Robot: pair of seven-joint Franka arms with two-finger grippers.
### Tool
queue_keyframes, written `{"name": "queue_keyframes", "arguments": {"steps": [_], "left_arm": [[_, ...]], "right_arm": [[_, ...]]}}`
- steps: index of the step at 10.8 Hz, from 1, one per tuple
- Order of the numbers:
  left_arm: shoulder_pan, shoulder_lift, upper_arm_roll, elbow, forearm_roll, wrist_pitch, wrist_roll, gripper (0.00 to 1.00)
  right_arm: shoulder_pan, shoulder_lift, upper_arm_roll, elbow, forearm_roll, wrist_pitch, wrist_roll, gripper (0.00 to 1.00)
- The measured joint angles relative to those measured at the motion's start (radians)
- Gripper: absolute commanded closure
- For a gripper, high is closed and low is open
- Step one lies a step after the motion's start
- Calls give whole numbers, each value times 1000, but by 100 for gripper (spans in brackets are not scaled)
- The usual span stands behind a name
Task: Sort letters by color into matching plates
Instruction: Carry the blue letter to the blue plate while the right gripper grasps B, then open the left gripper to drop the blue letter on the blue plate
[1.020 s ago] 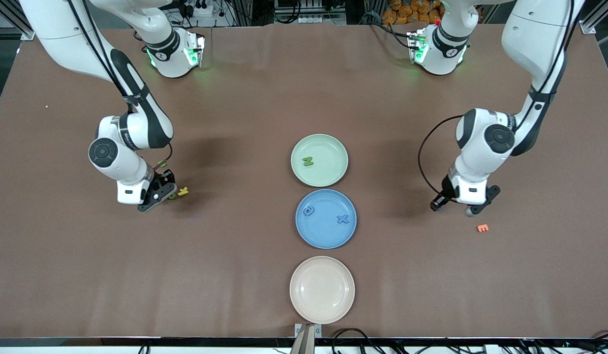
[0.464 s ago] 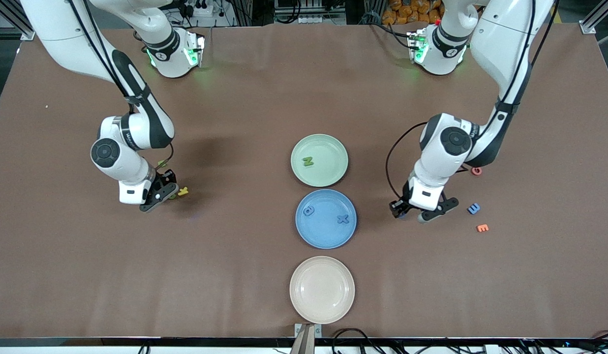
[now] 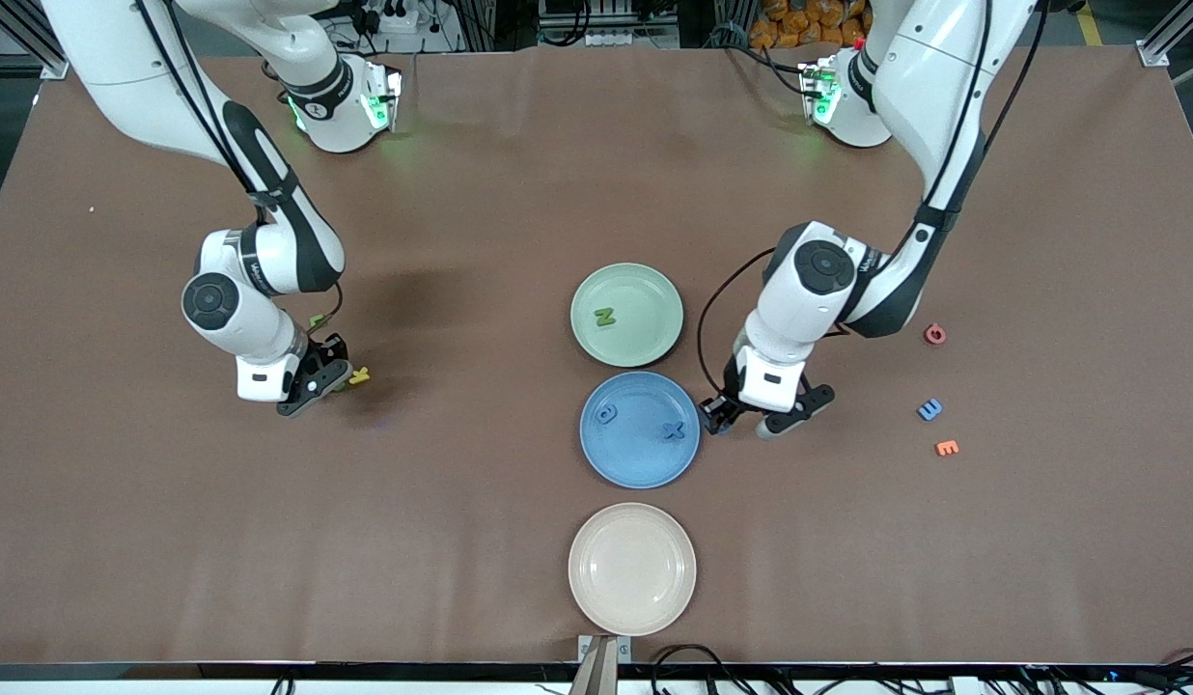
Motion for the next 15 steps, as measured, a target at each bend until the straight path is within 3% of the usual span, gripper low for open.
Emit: {"name": "queue_keyframes", "arguments": {"steps": [2,3,6,9,15], "left_arm": [[-29,10,0,34,0,0,-42,100],[-39,12,0,46,0,0,-59,83],[-68,17,0,86,0,-1,-71,0],[-88,20,1,97,0,-2,-72,0],[-68,20,43,109,0,-54,-71,0]], "right_arm": [[2,3,0,0,0,4,0,100],[3,2,1,0,0,4,0,100],[4,1,1,0,0,4,0,100],[4,-1,1,6,0,-1,0,100],[4,-67,1,47,0,-134,5,100]]}}
